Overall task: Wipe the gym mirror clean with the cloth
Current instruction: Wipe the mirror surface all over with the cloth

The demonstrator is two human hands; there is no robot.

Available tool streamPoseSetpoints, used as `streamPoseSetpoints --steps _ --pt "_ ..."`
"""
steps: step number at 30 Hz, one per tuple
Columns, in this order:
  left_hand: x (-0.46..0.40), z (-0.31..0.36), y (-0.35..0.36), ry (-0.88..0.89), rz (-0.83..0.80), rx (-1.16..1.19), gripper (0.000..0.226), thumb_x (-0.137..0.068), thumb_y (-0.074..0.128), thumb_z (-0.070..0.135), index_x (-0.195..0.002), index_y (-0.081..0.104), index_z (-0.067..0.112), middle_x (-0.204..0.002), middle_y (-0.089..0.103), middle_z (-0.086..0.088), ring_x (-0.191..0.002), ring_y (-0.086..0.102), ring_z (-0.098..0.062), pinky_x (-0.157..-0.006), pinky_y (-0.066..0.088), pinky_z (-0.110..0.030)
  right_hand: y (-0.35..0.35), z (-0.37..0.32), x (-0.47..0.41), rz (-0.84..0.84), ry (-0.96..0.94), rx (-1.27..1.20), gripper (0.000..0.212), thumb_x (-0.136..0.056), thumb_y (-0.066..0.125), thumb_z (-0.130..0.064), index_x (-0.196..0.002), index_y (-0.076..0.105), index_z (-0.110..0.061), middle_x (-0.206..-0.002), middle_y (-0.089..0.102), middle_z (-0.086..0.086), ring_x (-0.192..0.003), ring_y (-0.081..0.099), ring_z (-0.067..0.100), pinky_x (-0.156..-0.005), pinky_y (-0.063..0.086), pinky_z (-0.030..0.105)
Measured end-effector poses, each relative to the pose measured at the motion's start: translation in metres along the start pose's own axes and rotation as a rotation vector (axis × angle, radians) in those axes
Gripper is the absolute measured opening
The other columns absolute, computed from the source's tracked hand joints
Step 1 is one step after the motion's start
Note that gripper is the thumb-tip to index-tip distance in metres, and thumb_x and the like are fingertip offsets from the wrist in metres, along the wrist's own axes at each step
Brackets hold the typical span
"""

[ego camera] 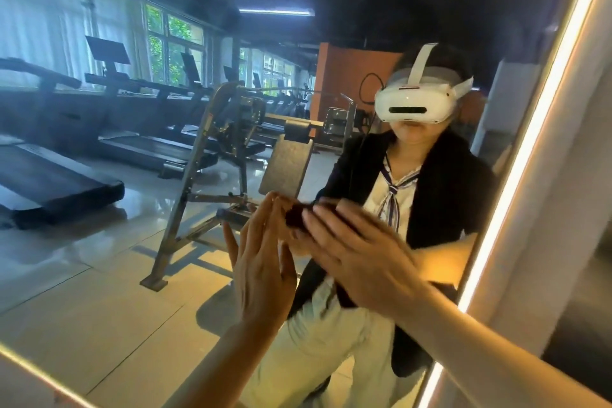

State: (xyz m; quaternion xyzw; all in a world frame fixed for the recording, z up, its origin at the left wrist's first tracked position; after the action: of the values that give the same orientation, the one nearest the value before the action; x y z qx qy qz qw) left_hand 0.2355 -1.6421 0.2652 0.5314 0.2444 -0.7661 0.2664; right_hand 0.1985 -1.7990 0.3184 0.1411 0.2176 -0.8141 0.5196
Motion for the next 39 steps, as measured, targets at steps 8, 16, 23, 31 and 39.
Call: streamPoseSetpoints --steps 8,16,23,31,39 --pt "-0.012 -0.013 0.001 -0.161 0.048 0.092 0.048 -0.101 0.048 0.010 -0.146 0.035 0.016 -0.149 0.045 -0.008 -0.146 0.027 -0.008 -0.124 0.016 -0.051 -0.020 0.069 -0.086 0.237 0.648 -0.099 0.058 -0.104 0.046 -0.023 -0.155 0.027 -0.002 -0.160 0.023 0.027 -0.148 0.019 0.042 -0.122 0.008 0.050" --pt "0.000 -0.035 -0.021 -0.254 -0.005 0.067 0.052 -0.093 0.041 0.017 -0.144 0.039 0.007 -0.141 0.048 -0.021 -0.132 0.046 -0.035 -0.097 0.049 -0.062 -0.001 -0.037 -0.057 -0.047 -0.050 0.012 0.055 -0.102 0.023 -0.026 -0.154 0.036 -0.018 -0.160 0.035 0.011 -0.148 0.028 0.029 -0.122 0.006 0.048" --pt "-0.015 -0.035 -0.022 -0.250 0.005 0.043 0.074 -0.076 0.065 -0.018 -0.142 0.038 0.006 -0.138 0.051 -0.027 -0.126 0.052 -0.043 -0.093 0.051 -0.064 -0.013 0.033 -0.124 0.147 0.480 -0.065 0.060 -0.103 0.045 -0.027 -0.156 0.028 -0.004 -0.160 0.027 0.025 -0.148 0.024 0.042 -0.122 0.013 0.053" --pt "-0.071 -0.016 -0.028 -0.082 0.026 0.039 0.051 -0.090 0.042 0.023 -0.139 0.037 0.010 -0.130 0.057 -0.024 -0.119 0.043 -0.023 -0.094 0.049 -0.049 -0.017 0.073 -0.128 0.179 0.313 -0.019 0.059 -0.098 0.049 -0.018 -0.154 0.035 -0.007 -0.158 0.033 0.021 -0.147 0.029 0.038 -0.122 0.018 0.052" --pt "-0.144 0.020 -0.023 -0.006 0.102 0.130 0.055 -0.101 0.028 0.044 -0.139 0.043 0.007 -0.131 0.056 -0.019 -0.122 0.043 -0.021 -0.109 0.039 -0.050 -0.021 0.097 -0.142 0.114 0.218 -0.014 0.056 -0.103 0.049 -0.027 -0.153 0.034 -0.006 -0.160 0.028 0.024 -0.149 0.025 0.041 -0.122 0.024 0.053"
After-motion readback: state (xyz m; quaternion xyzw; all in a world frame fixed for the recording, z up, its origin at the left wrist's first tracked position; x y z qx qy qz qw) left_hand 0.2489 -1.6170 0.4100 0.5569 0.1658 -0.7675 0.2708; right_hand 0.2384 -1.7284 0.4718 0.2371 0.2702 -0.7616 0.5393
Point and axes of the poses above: each hand's wrist, its own x-axis away from the middle knuckle, its own y-axis out of the palm, z = x × y, the point moved 2 cm from there along -x, towards the middle knuckle
